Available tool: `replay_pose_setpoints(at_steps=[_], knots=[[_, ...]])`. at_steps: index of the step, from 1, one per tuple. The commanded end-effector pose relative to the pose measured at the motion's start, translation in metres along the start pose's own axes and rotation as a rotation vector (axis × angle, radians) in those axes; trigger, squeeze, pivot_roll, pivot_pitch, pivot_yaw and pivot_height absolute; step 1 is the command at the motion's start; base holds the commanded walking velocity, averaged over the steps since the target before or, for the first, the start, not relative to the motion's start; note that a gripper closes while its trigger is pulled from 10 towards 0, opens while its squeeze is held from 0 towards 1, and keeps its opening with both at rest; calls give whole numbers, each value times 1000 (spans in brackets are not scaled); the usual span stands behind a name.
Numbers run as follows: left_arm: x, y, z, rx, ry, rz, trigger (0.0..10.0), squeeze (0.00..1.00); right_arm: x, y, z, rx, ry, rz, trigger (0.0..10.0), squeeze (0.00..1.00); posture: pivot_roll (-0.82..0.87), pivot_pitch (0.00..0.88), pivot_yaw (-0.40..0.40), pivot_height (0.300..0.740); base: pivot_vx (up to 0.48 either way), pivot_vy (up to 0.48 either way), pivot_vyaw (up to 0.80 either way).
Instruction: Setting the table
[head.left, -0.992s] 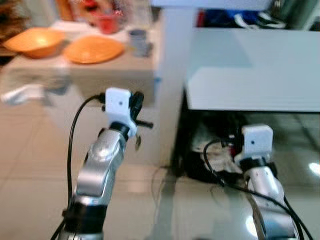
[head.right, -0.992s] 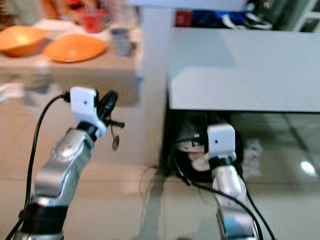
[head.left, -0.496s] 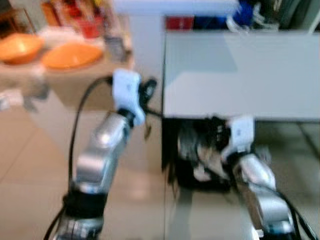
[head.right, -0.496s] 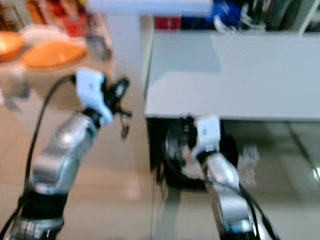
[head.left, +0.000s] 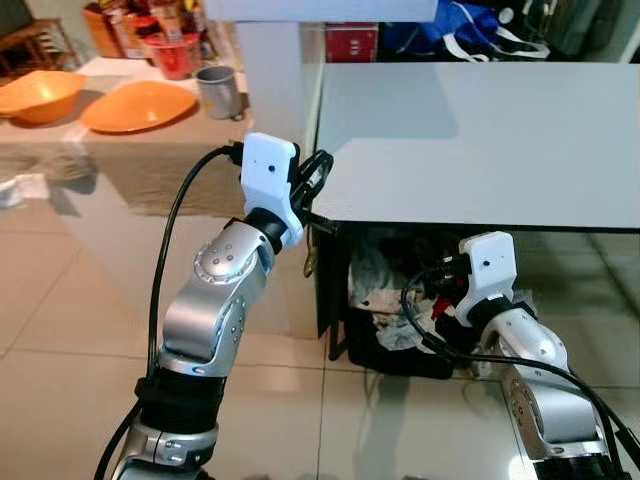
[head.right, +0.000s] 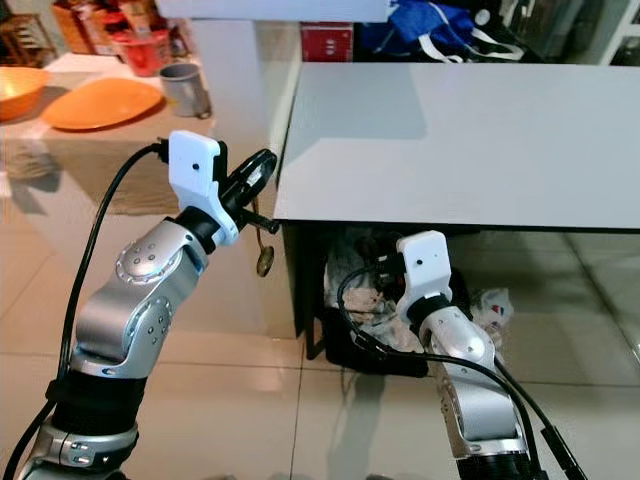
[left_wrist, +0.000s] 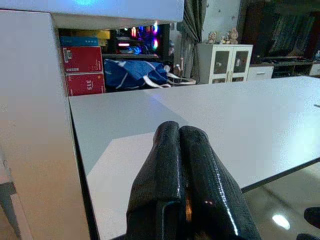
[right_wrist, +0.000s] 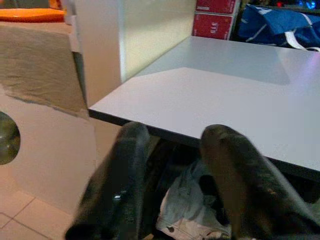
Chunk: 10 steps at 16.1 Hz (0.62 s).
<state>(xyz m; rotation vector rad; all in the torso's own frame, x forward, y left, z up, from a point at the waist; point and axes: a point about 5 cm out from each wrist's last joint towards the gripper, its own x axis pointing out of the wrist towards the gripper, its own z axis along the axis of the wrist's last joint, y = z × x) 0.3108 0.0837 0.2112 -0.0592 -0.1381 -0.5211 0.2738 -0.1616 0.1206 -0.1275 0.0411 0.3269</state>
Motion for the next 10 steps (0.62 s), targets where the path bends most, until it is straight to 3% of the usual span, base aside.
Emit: replay_pose_setpoints(at_steps=[1,10], knots=[[4,-1,6,2,-13,-22,0,0,3,4,4,5,-6,42,10000,1000,-10,20,60,740,0,0,0],[19,-12,11,2,-19,-99,0,0,21,15,19,-34,-32,236,10000,1000,-10,17,57,740,0,0,0]])
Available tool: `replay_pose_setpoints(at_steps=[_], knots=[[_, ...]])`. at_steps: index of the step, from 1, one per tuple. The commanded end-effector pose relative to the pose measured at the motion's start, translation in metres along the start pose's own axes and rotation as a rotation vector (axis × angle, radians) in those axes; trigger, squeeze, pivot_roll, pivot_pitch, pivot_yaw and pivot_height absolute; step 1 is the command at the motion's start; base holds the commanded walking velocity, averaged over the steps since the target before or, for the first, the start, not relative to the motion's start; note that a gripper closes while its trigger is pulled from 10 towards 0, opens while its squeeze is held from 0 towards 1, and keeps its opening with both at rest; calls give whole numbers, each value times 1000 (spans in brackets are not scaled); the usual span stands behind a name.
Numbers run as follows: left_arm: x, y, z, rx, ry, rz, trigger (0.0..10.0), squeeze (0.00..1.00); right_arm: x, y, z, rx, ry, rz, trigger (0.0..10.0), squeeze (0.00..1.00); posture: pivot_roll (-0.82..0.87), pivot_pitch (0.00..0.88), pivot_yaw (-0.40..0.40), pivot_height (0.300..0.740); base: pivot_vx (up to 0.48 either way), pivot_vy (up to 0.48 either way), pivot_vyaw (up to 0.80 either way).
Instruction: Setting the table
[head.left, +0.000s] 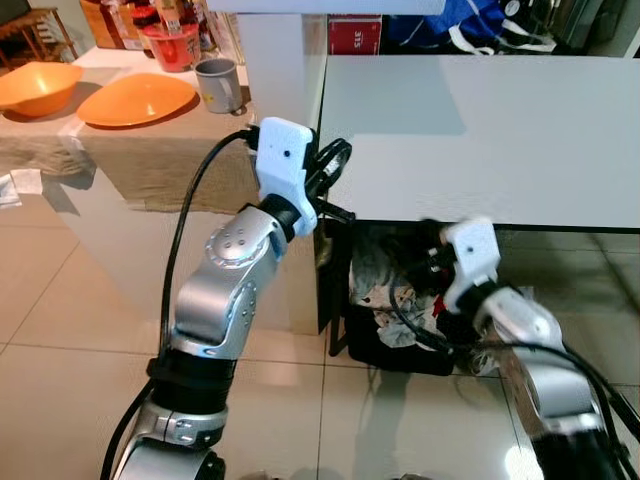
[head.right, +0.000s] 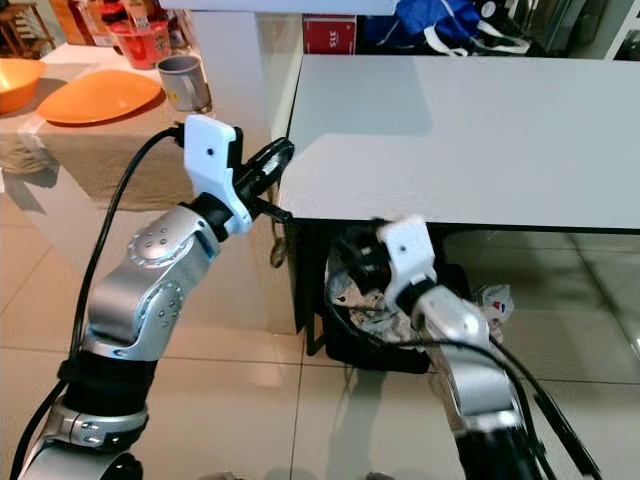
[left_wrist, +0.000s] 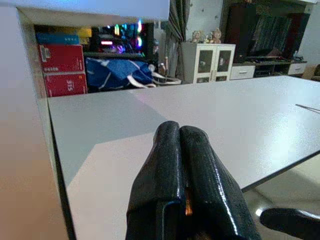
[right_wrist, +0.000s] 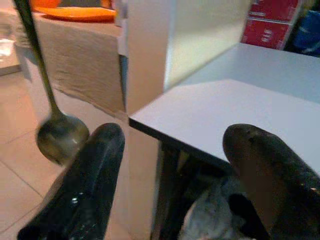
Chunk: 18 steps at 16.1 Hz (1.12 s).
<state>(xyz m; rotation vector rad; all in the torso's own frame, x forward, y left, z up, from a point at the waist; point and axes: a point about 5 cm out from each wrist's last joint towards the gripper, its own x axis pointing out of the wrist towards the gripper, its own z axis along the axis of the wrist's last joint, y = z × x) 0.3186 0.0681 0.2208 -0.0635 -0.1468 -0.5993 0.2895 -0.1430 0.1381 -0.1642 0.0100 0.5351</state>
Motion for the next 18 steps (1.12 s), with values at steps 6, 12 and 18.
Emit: replay_pose_setpoints(at_steps=[6,12,18], knots=[[15,-11,-4,21,1,-71,0,0,15,15,11,-28,3,226,10000,1000,-6,12,38,740,0,0,0],[28,-12,0,34,-27,-95,0,0,20,7,18,-64,10,282,10000,0,-8,10,40,740,0,0,0],[31,-33,15,-45,-72,-158,0,0,27,7,18,-74,22,301,10000,0,-4,10,37,740,0,0,0]])
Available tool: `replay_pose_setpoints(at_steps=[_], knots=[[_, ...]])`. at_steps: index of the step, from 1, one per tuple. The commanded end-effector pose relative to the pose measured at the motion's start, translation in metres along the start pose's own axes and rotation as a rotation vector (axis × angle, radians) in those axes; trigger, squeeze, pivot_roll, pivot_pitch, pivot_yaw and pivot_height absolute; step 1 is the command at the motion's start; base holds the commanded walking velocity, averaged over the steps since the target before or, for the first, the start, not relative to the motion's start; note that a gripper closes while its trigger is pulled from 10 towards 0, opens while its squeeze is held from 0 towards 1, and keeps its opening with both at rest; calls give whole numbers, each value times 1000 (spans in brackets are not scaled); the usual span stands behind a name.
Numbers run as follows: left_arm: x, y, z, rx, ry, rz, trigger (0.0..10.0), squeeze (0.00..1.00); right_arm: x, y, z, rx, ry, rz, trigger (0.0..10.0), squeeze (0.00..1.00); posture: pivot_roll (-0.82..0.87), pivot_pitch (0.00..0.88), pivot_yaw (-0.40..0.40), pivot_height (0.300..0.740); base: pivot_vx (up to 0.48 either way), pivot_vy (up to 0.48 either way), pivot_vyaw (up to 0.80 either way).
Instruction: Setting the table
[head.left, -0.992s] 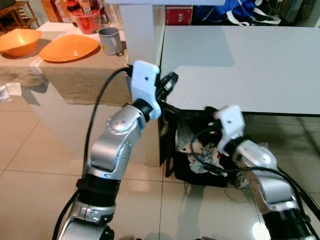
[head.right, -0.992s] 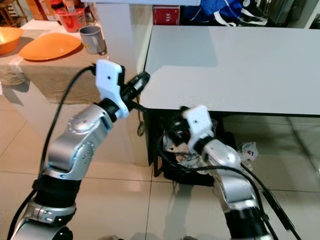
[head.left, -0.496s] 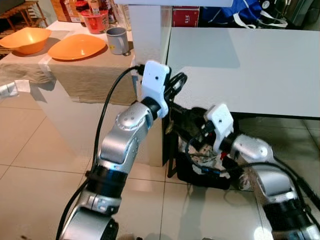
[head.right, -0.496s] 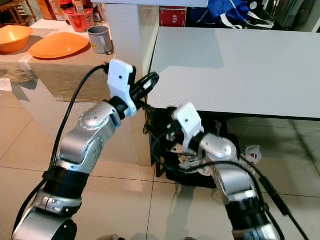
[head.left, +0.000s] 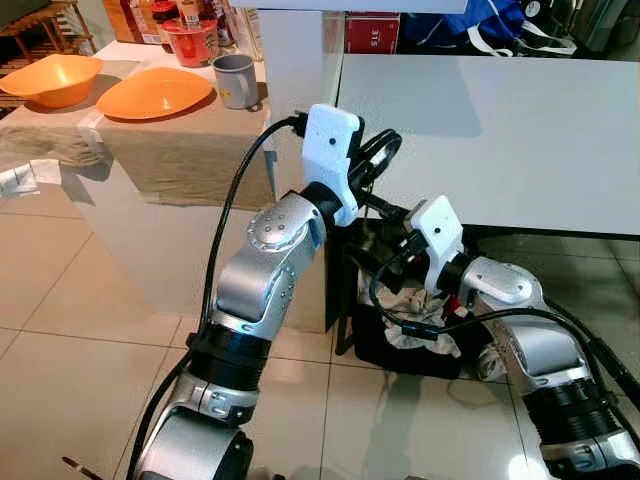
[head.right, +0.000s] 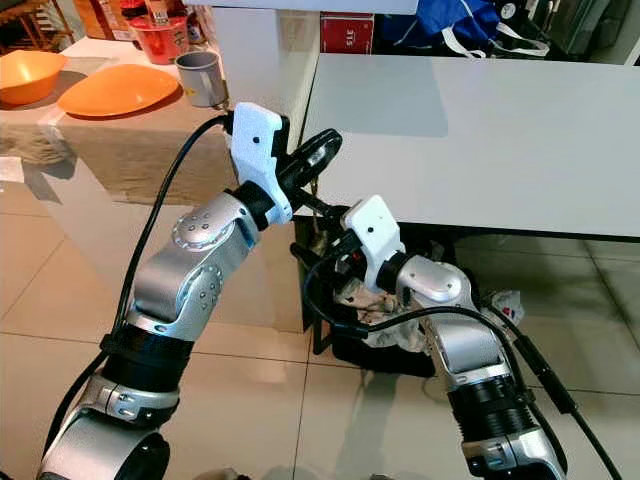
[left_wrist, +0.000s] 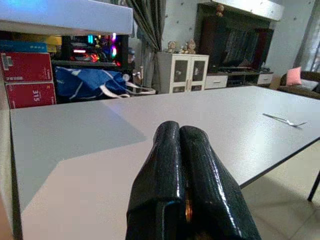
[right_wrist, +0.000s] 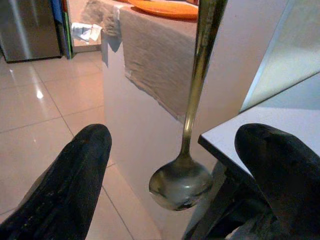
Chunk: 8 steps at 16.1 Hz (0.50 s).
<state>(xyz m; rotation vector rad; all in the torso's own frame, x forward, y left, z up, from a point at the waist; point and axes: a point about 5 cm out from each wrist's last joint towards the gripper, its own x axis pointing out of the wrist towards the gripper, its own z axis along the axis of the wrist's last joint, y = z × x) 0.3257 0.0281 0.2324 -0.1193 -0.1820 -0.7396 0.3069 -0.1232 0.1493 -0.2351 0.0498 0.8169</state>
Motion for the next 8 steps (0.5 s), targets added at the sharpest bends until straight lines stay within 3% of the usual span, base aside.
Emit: replay_pose_setpoints(at_steps=[1,8], knots=[[2,-7,12,-6,-35,-30,0,0,5,0,4,-11,-11,14,10000,0,-2,9,37,740,0,0,0],[-4,-15,7,-18,-6,-52,0,0,8,-11,8,-14,-45,-64,10000,0,-2,4,36,740,0,0,0]])
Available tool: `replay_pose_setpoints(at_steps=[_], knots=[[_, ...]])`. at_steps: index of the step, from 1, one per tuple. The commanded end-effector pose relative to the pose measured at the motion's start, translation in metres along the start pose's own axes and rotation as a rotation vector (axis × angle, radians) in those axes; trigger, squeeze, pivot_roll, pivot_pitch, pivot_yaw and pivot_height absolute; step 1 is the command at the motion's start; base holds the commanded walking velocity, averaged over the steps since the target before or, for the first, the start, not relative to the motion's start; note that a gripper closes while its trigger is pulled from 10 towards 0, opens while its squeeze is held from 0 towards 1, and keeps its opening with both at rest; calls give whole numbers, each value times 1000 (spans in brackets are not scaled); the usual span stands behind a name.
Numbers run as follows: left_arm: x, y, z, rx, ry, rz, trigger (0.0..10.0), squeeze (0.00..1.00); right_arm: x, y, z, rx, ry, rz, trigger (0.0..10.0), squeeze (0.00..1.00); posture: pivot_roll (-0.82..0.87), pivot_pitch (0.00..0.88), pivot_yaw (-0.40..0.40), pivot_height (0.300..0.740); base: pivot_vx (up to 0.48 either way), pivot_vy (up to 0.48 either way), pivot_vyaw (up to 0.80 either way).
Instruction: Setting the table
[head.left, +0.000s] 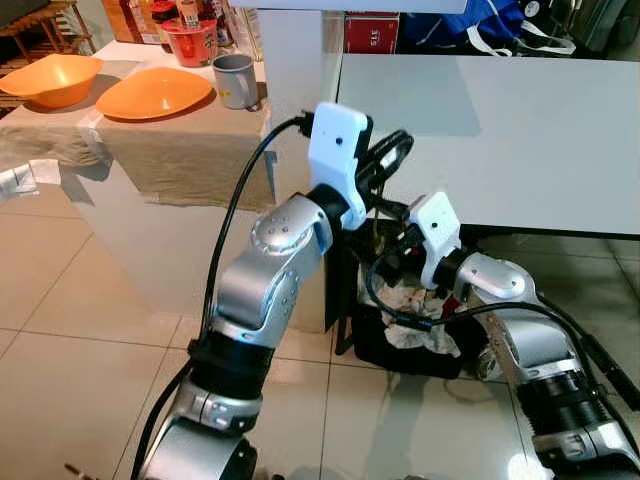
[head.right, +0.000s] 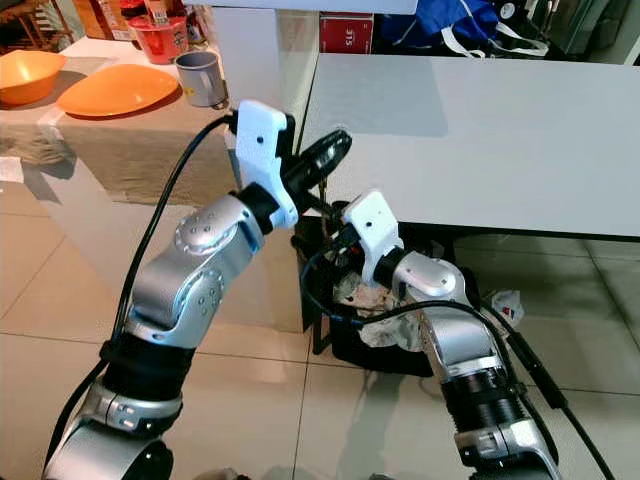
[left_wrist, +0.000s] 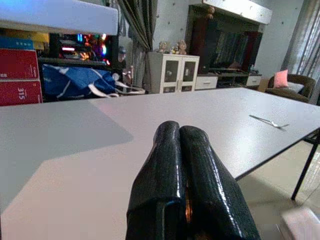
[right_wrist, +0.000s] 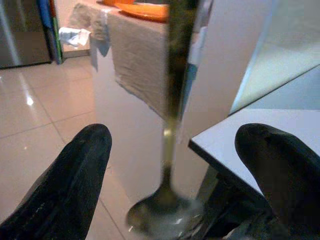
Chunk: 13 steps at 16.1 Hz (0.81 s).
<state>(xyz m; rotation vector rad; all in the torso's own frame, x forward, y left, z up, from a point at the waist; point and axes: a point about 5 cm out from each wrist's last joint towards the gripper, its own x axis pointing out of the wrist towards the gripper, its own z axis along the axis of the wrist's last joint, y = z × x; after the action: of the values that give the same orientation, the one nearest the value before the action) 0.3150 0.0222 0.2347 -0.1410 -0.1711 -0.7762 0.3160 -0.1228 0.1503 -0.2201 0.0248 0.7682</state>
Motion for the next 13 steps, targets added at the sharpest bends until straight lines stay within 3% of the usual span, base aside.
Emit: replay_pose_setpoints(at_steps=[1,6,7,8,13], knots=[[-1,-3,3,13,-3,-15,0,0,2,-5,8,-17,-29,-19,10000,0,-2,2,35,740,0,0,0],[-3,-1,1,25,5,0,0,0,1,-9,10,-15,-38,-37,10000,0,-3,0,31,740,0,0,0],[-2,-1,2,24,2,-2,0,0,1,-9,10,-13,-40,-40,5529,0,-3,0,31,740,0,0,0],[-2,-2,3,22,-2,-4,0,0,1,-9,10,-8,-44,-46,0,0,-2,0,30,740,0,0,0],[-2,-3,6,17,-12,-6,0,0,2,-10,10,14,-56,-63,0,0,-2,5,29,740,0,0,0]])
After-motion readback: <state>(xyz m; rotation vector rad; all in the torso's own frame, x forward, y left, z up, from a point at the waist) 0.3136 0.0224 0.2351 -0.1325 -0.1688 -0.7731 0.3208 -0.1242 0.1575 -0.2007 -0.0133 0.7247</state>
